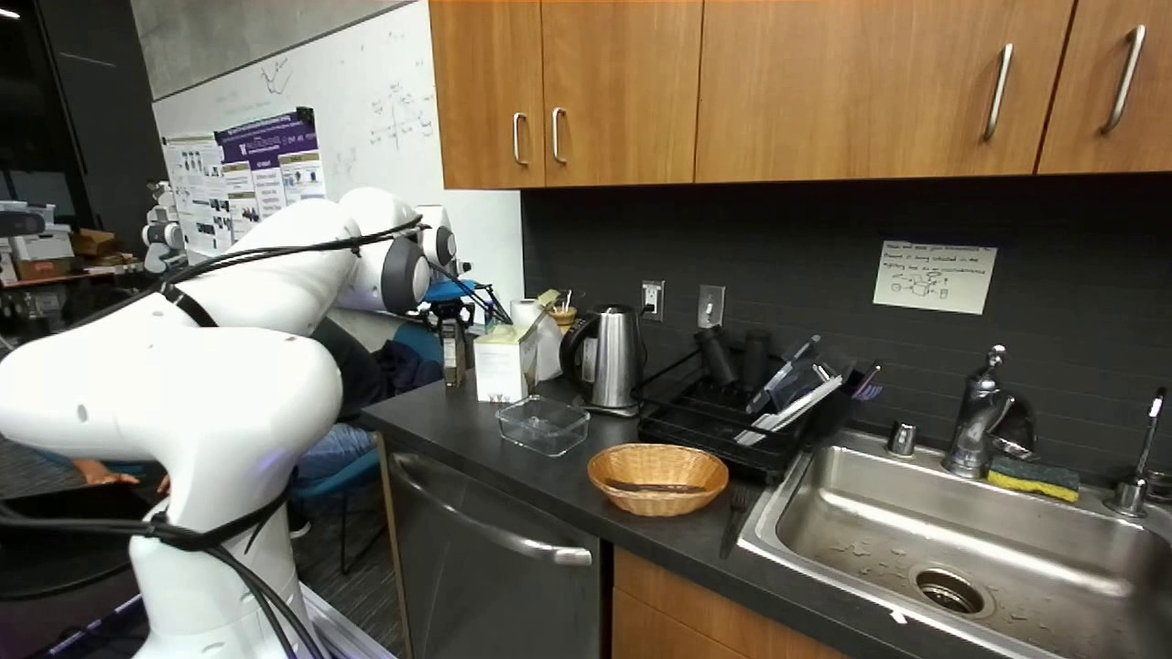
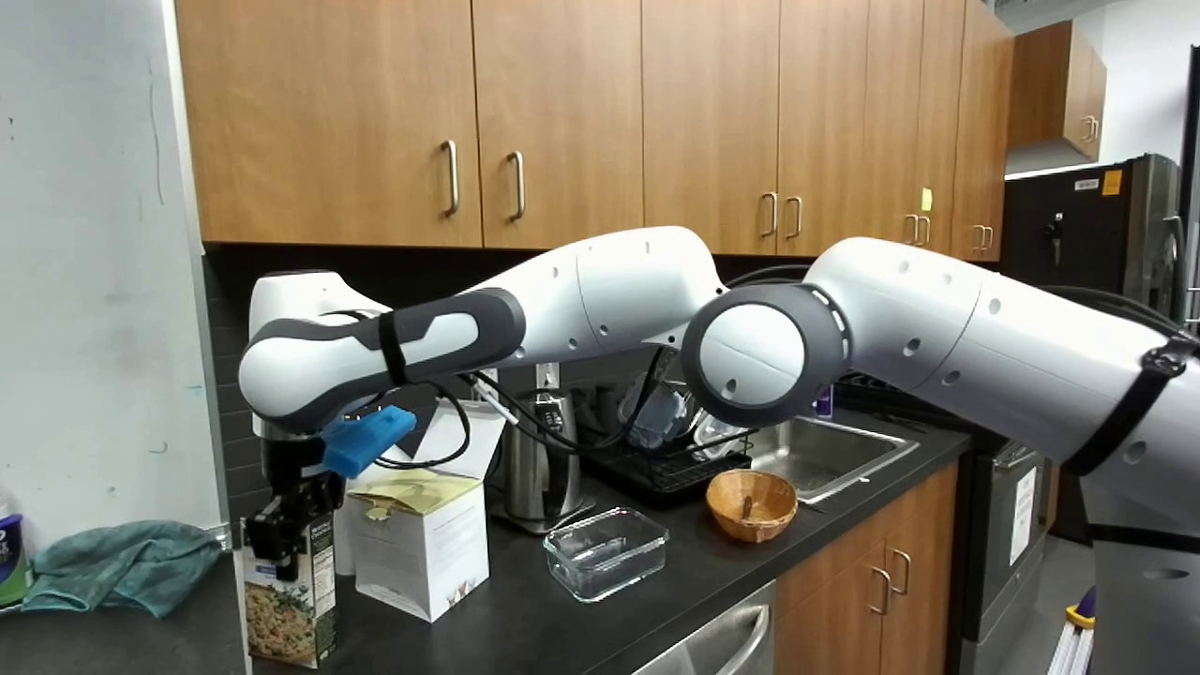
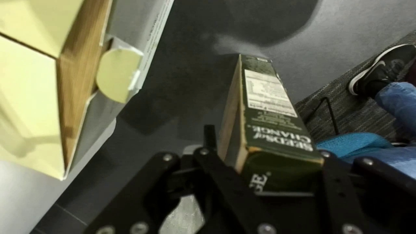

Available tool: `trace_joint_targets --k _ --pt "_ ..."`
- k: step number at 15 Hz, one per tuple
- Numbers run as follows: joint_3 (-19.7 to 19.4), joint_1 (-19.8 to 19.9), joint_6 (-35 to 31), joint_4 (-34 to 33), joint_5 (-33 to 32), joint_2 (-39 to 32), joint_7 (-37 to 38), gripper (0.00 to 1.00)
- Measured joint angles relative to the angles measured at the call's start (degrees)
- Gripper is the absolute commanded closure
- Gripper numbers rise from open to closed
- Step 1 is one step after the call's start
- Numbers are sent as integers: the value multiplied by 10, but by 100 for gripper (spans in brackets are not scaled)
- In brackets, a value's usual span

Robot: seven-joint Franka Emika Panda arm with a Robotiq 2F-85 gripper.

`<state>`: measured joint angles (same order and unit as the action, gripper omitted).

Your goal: Move the cereal box to the right.

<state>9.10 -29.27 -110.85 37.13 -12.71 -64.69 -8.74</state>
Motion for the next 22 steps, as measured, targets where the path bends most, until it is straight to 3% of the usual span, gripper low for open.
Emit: trace_joint_targets --k 1,5,22 --pt "0 0 0 -3 0 -1 0 82" --pt "0 0 3 -11 0 -2 -1 86" --pt "14 0 38 -27 2 -2 -10 88"
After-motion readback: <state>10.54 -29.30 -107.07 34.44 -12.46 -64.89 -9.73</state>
